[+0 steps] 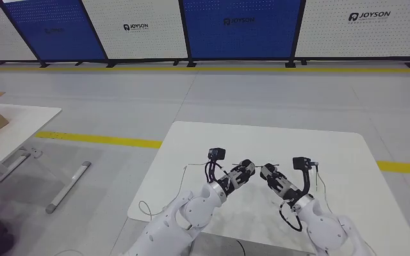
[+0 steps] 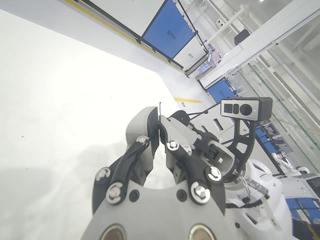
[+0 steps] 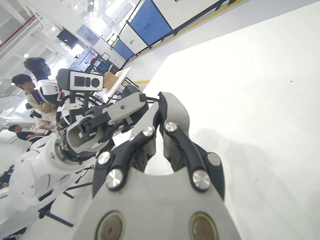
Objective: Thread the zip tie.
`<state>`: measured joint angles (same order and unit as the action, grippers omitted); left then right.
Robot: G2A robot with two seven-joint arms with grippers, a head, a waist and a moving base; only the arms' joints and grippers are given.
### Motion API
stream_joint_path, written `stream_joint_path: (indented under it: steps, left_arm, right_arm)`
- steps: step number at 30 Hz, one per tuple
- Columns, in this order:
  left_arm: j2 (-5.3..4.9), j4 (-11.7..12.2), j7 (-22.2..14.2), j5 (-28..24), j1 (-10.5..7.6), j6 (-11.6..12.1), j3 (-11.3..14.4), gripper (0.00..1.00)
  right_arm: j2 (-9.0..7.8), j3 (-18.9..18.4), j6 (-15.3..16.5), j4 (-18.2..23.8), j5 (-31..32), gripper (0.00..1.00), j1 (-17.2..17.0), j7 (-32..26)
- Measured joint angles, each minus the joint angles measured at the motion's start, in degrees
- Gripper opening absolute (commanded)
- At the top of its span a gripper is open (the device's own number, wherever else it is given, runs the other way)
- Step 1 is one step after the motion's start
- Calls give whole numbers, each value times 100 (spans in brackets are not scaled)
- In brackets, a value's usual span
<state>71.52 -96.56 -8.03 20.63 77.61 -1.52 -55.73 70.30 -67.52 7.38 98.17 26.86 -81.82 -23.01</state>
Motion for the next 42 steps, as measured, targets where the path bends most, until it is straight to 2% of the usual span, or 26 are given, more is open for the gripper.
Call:
stream_joint_path:
  steps: [2,3,9,12,13,36,37,38,41,42]
  left_arm:
    - [3,13,10,-19,-4,-27,-9,0]
    - [5,22,13,-26,-6,-32,-14,0]
    - [10,41,28,-45,0,-11,-23,0]
    - [12,40,34,-38,6,2,-25,0]
    - [12,38,36,-33,8,7,-26,0]
    - [8,-77,-40,75,100,145,-4,0]
    - [9,-77,-36,45,107,141,-13,26]
    - [9,-77,-35,16,112,137,-23,38]
    - [7,-83,-48,-31,124,128,-55,70]
    - [6,-88,-53,-39,130,128,-64,72]
  right_arm:
    - [0,-2,13,-7,-20,29,0,9]
    - [0,-6,22,-11,-31,30,-3,26]
    - [-1,-31,45,1,-57,25,-28,106]
    - [-2,-40,44,13,-60,11,-35,122]
    - [-2,-43,43,16,-61,0,-36,129]
    - [6,61,38,-17,89,0,41,111]
    - [6,57,42,-14,84,0,36,119]
    - [5,51,44,-11,81,0,30,126]
    - [2,35,47,-3,81,0,9,143]
    - [1,29,42,-2,82,0,2,149]
